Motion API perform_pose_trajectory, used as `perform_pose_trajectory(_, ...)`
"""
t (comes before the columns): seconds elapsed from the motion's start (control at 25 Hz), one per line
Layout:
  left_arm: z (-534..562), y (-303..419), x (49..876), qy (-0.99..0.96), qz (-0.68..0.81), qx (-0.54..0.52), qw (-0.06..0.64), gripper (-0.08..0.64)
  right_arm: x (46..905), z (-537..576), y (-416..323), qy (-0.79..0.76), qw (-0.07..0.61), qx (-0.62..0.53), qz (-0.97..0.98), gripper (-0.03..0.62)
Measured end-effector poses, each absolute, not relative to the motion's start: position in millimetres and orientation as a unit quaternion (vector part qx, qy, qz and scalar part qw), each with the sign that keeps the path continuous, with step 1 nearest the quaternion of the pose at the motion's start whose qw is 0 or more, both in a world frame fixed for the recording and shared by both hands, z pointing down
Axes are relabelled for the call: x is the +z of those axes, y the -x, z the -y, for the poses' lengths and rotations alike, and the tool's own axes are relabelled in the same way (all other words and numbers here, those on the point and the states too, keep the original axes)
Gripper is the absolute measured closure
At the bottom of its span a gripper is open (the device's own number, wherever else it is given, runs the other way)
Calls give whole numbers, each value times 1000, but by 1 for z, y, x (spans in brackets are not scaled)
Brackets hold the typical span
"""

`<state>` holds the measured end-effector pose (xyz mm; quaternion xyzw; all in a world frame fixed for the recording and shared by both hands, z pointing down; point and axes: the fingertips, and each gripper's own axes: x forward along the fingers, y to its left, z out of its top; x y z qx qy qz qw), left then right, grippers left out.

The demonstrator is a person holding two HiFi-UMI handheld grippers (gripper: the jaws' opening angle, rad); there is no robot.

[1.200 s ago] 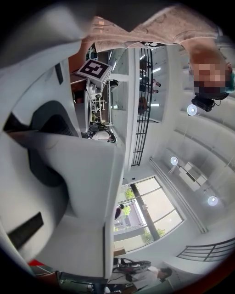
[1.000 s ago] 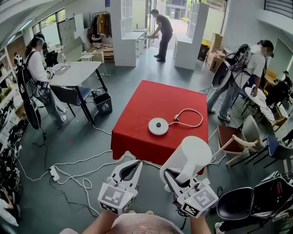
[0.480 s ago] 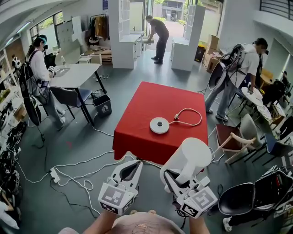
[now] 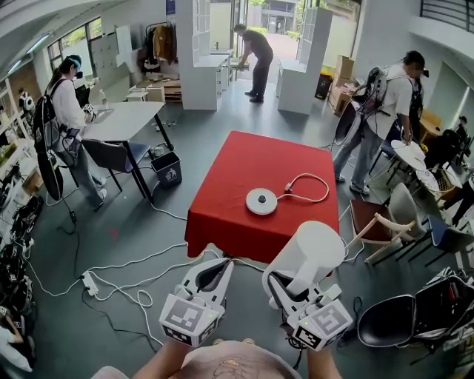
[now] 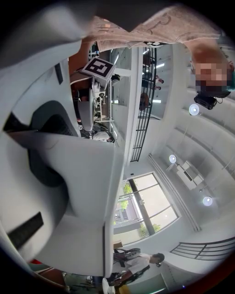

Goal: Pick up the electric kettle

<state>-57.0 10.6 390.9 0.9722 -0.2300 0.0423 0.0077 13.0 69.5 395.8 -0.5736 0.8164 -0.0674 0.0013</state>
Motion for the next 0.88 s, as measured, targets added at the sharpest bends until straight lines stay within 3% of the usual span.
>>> perform_pose_trajectory(0.88,2,42,389,-974,223,45,13,563,393,-58,-24,563,-13,-58,-825,555)
